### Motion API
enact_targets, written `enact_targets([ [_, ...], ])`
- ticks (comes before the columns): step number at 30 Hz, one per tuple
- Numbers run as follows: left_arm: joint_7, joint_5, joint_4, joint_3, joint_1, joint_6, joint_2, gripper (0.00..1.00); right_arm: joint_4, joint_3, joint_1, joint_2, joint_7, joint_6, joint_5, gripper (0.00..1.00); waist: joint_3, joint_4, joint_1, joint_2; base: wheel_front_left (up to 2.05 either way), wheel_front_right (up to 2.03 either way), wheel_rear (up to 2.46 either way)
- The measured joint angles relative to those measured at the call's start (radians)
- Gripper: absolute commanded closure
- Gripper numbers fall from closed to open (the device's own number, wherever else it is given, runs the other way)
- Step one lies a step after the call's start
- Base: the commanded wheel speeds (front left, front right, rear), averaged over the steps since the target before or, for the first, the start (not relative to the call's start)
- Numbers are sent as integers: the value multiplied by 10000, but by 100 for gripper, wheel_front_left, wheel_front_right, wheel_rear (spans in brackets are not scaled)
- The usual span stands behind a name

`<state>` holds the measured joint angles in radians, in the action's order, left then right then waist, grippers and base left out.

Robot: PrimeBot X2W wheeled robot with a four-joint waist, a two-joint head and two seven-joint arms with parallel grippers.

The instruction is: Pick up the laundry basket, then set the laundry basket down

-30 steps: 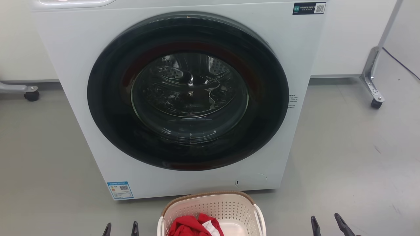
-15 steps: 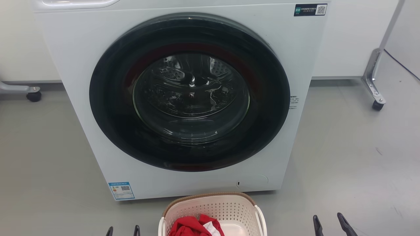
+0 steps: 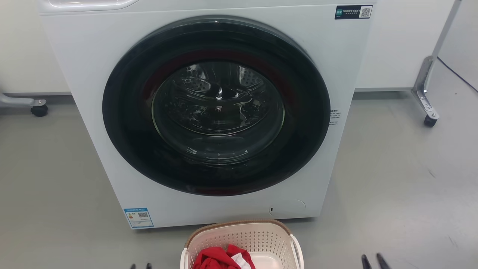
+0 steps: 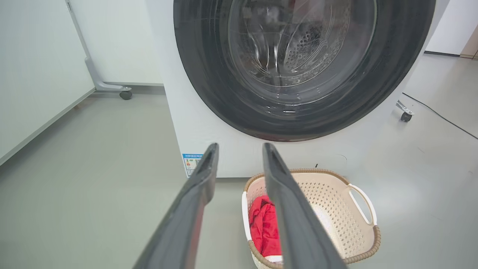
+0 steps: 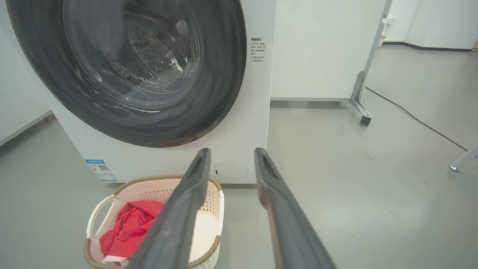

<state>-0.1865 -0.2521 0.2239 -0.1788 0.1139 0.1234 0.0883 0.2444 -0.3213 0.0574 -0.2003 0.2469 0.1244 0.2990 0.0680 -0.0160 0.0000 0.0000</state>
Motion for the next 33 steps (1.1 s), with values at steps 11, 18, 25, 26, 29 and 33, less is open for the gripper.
enact_targets([
  [11,188,-610,326,178,143,-113,-31,100,293,290,172,194,-228,-134,564,100,-52,10,0,0,0,0,0],
  [18,437,-1710,399,395,80,-332,-48,100,336,619,122,297,-535,-326,1649,100,-101,23,0,0,0,0,0],
  [25,692,-2663,445,587,-99,-523,-113,100,372,955,-63,405,-800,-487,2640,100,-150,35,0,0,0,0,0],
  [26,717,-2834,453,621,-103,-541,-117,100,370,1003,-84,420,-846,-537,2777,100,-157,36,0,0,0,0,0],
  [29,813,-3248,474,711,-151,-608,-127,100,382,1145,-86,474,-978,-575,3170,100,-177,41,0,0,0,0,0],
  [33,961,-3825,485,811,-313,-715,-144,100,389,1333,-125,533,-1141,-683,3703,100,-206,48,0,0,0,0,0],
])
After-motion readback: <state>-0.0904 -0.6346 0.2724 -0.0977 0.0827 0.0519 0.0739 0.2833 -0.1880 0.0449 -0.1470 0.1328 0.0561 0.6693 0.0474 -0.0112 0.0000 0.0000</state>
